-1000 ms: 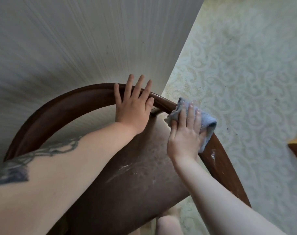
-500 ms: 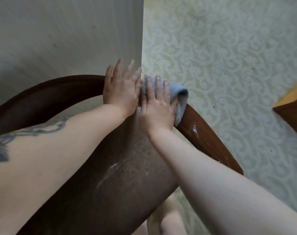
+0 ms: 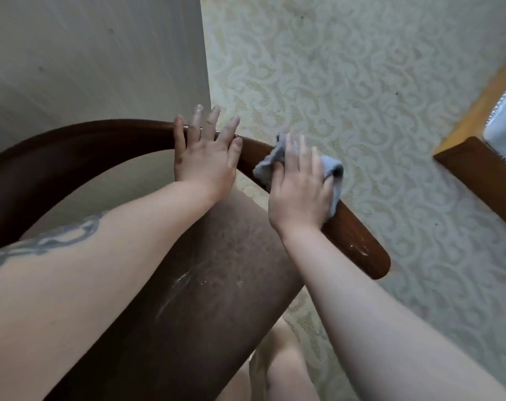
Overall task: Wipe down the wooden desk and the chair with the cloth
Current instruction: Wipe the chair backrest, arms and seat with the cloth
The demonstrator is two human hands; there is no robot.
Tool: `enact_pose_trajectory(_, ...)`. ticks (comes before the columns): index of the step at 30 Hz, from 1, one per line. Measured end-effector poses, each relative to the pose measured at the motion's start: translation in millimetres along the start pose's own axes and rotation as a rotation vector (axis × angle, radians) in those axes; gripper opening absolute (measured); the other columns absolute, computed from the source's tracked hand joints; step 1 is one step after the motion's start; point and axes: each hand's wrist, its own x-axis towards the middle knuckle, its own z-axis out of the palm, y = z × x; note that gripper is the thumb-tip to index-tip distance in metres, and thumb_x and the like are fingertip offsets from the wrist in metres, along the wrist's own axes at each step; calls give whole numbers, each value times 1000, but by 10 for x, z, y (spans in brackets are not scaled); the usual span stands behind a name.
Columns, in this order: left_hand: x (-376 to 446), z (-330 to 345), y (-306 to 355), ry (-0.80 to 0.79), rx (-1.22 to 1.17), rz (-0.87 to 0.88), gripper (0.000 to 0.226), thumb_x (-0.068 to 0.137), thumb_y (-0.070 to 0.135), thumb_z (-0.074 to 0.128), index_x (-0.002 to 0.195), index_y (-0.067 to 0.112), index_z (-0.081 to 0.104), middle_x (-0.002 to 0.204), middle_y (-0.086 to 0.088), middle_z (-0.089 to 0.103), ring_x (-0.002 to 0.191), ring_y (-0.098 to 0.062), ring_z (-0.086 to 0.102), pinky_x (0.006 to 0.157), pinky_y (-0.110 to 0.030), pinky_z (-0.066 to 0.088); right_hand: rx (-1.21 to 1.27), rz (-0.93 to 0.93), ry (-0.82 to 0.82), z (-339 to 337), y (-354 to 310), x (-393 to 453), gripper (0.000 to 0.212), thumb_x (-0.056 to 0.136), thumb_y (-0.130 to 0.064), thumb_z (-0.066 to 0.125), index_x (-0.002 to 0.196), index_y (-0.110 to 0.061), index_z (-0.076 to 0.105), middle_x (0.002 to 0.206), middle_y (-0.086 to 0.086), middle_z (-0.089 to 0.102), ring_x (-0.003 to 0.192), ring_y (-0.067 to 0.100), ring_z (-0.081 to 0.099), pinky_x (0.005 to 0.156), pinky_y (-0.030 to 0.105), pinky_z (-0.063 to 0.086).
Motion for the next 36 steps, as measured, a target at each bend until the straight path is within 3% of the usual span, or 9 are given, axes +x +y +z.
enact_pose_trajectory(4, -19, 41, 135, -13, -42, -48, 50, 102, 46, 18, 152, 39, 16, 163, -2, -2, 148, -26, -14, 113, -51, -16, -63, 9, 45, 153, -172, -375, 64, 99, -38, 38, 155, -26, 11, 163, 1, 11, 149, 23, 11, 110, 50, 25)
enact_pose_trajectory(8, -60, 102, 211, 13, -76, -37, 49, 103, 41, 17, 152, 40, 14, 163, 1, -3, 147, -24, -16, 113, -49, -18, -97, -220, -137, -10, -275, 73, 58, 104, -37, 18, 154, -31, -9, 163, -6, -12, 150, 17, -9, 116, 45, 8)
enact_pose_trajectory(14, -131, 147, 234, 44, -55, -12, 52, 103, 43, 19, 153, 39, 7, 162, -1, -11, 147, -24, -19, 112, -47, -19, -95, 44, 160, 200, 7, -502, 63, 97, -41, 35, 155, -26, 14, 163, -1, 15, 149, 21, 14, 110, 51, 25)
enact_pose_trajectory(17, -189, 221, 325, 62, -94, 10, 53, 103, 40, 23, 154, 37, 7, 162, 0, -11, 148, -22, -16, 113, -46, -18, -83, -65, 141, 278, 31, -589, 65, 96, -38, 41, 155, -26, 15, 163, -1, 13, 149, 20, 9, 111, 49, 13)
enact_pose_trajectory(21, -179, 231, 332, 81, -90, -17, 53, 103, 37, 25, 154, 37, 10, 163, -1, -7, 148, -23, -13, 115, -46, -15, -120, -281, -6, 47, 133, -86, 60, 99, -50, 23, 155, -32, 12, 163, -4, 13, 149, 20, 14, 113, 50, 19)
enact_pose_trajectory(26, -325, 270, 590, 76, -171, -51, 56, 103, 35, 26, 155, 32, 5, 162, -3, -13, 147, -26, -18, 115, -43, -15, -125, 92, 189, 2, 684, -633, 60, 98, -49, 36, 152, -24, 30, 157, 2, 32, 139, 26, 36, 105, 53, 31)
enact_pose_trajectory(28, -386, 345, 693, 69, -174, -44, 57, 103, 35, 26, 155, 30, 2, 161, -5, -15, 147, -27, -19, 115, -42, -15, -154, 39, 207, 130, 596, -888, 62, 96, -38, 49, 153, -25, 29, 159, 0, 27, 144, 25, 29, 107, 49, 23)
enact_pose_trajectory(33, -412, 397, 722, 65, -193, -43, 57, 103, 32, 27, 154, 33, 4, 162, -3, -13, 147, -25, -17, 116, -43, -12, -170, -245, 111, 96, 395, -331, 56, 95, -37, 29, 150, -30, 32, 157, -6, 32, 142, 19, 33, 104, 44, 31)
enact_pose_trajectory(36, -436, 383, 707, 65, -188, -28, 57, 103, 35, 26, 154, 33, 1, 162, -2, -14, 147, -25, -19, 116, -42, -13, -143, -108, 189, 12, 779, -500, 57, 96, -47, 34, 150, -29, 34, 156, -3, 34, 140, 21, 37, 101, 48, 38)
